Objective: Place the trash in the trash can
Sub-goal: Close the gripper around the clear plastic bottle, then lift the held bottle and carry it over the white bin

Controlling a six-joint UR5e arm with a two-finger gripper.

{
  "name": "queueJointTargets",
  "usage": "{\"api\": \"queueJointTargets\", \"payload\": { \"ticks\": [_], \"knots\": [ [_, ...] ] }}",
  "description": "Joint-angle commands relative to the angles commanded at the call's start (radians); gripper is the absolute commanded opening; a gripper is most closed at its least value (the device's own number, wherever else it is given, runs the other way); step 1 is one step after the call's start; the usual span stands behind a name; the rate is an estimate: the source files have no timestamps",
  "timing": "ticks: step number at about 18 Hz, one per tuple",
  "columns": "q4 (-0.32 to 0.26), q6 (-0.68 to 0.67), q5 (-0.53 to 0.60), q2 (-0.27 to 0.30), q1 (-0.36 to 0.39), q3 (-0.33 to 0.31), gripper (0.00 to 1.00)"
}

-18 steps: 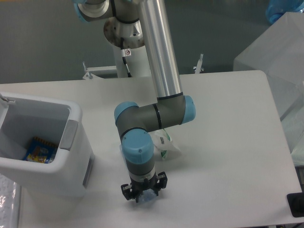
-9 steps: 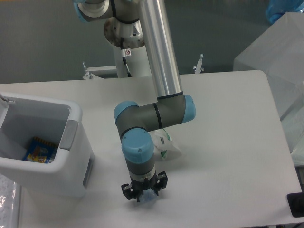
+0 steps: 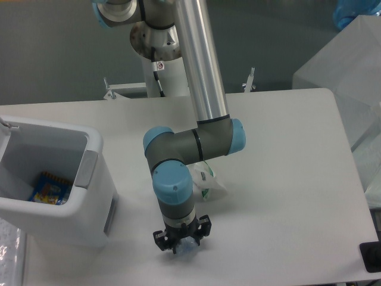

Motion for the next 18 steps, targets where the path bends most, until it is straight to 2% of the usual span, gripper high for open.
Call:
{"api": "queueJointTargets", "payload": {
  "ticks": [8, 13, 15, 18],
  "knots": [
    [0.0, 0.023, 0.0, 0.003, 0.003, 0.008, 0.63],
    [0.002, 0.041, -0.009, 0.054, 0.024, 0.023, 0.63],
    [0.003, 0.04, -0.014, 0.093, 0.041, 0.058, 0.63],
    [0.005, 0.034, -0.037, 0.149, 0.081, 0.155, 0.65]
  ]
}}
